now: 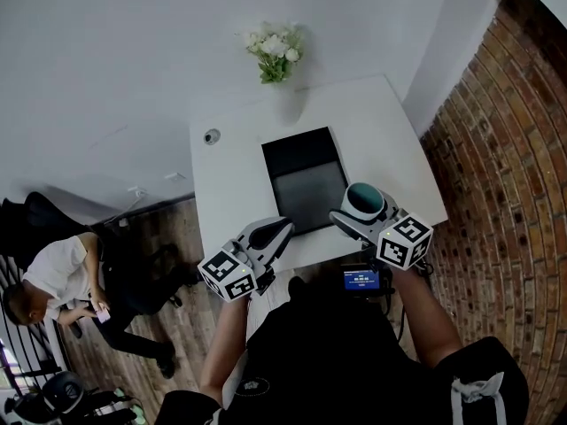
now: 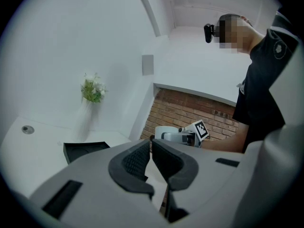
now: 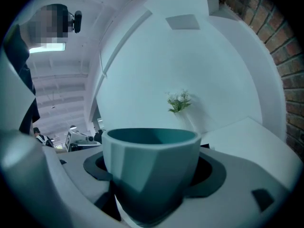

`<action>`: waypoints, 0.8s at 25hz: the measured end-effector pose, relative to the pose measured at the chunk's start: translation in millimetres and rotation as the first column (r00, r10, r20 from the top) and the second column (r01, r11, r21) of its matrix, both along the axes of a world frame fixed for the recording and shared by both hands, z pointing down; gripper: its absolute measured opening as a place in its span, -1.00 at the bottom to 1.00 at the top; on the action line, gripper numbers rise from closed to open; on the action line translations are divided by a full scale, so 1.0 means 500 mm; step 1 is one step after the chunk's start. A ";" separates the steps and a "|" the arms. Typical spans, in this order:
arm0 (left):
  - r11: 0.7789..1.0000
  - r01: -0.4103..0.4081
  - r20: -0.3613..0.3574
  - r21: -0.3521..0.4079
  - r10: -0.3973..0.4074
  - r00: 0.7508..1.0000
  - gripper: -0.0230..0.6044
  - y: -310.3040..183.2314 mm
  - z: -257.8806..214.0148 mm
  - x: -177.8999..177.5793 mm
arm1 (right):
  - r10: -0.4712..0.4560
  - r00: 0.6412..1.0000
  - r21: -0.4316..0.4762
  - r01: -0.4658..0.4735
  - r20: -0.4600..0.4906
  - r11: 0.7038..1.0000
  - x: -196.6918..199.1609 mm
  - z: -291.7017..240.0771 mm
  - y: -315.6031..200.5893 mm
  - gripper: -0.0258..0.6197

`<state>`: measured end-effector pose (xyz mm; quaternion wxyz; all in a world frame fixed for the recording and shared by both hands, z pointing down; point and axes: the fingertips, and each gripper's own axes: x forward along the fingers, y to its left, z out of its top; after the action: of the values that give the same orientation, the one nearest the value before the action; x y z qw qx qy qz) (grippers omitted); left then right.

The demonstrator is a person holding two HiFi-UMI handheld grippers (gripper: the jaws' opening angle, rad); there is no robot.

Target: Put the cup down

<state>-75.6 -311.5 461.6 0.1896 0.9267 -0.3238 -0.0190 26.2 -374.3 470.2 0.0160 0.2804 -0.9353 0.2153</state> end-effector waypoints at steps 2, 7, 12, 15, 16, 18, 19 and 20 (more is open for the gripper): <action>1.000 0.008 0.016 -0.007 -0.008 1.000 -0.90 -0.013 0.003 -0.006 | -0.014 1.000 -0.004 0.014 -0.021 1.000 -0.011 0.017 -0.027 0.35; 0.998 0.051 0.040 -0.039 -0.050 0.998 -0.90 -0.041 0.024 -0.024 | -0.019 0.998 0.004 0.019 -0.057 1.000 -0.041 0.069 -0.123 0.35; 0.995 0.083 0.031 -0.051 -0.081 0.996 -0.90 -0.059 0.032 -0.030 | 0.057 0.994 0.063 -0.052 -0.094 0.997 -0.074 0.125 -0.260 0.35; 0.992 0.104 0.024 -0.065 -0.102 0.994 -0.90 -0.063 0.040 -0.033 | 0.092 0.989 0.084 -0.083 -0.116 0.993 -0.106 0.155 -0.331 0.35; 0.992 0.109 0.023 -0.068 -0.108 0.994 -0.90 -0.066 0.042 -0.034 | 0.100 0.987 0.087 -0.089 -0.123 0.992 -0.119 0.164 -0.354 0.35; 0.991 0.116 0.025 -0.072 -0.114 0.993 -0.90 -0.074 0.048 -0.038 | 0.115 0.984 0.086 -0.104 -0.133 0.991 -0.143 0.181 -0.398 0.35; 0.990 0.119 0.028 -0.074 -0.117 0.993 -0.90 -0.078 0.050 -0.040 | 0.124 0.982 0.087 -0.113 -0.140 0.990 -0.155 0.189 -0.417 0.35; 0.989 0.123 0.029 -0.077 -0.121 0.992 -0.90 -0.080 0.052 -0.044 | 0.132 0.980 0.091 -0.119 -0.148 0.989 -0.166 0.195 -0.434 0.35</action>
<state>-97.5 -351.4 487.7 0.2204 0.8971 -0.3828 -0.0064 -56.6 -591.1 567.6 0.0628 0.3550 -0.9198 0.1550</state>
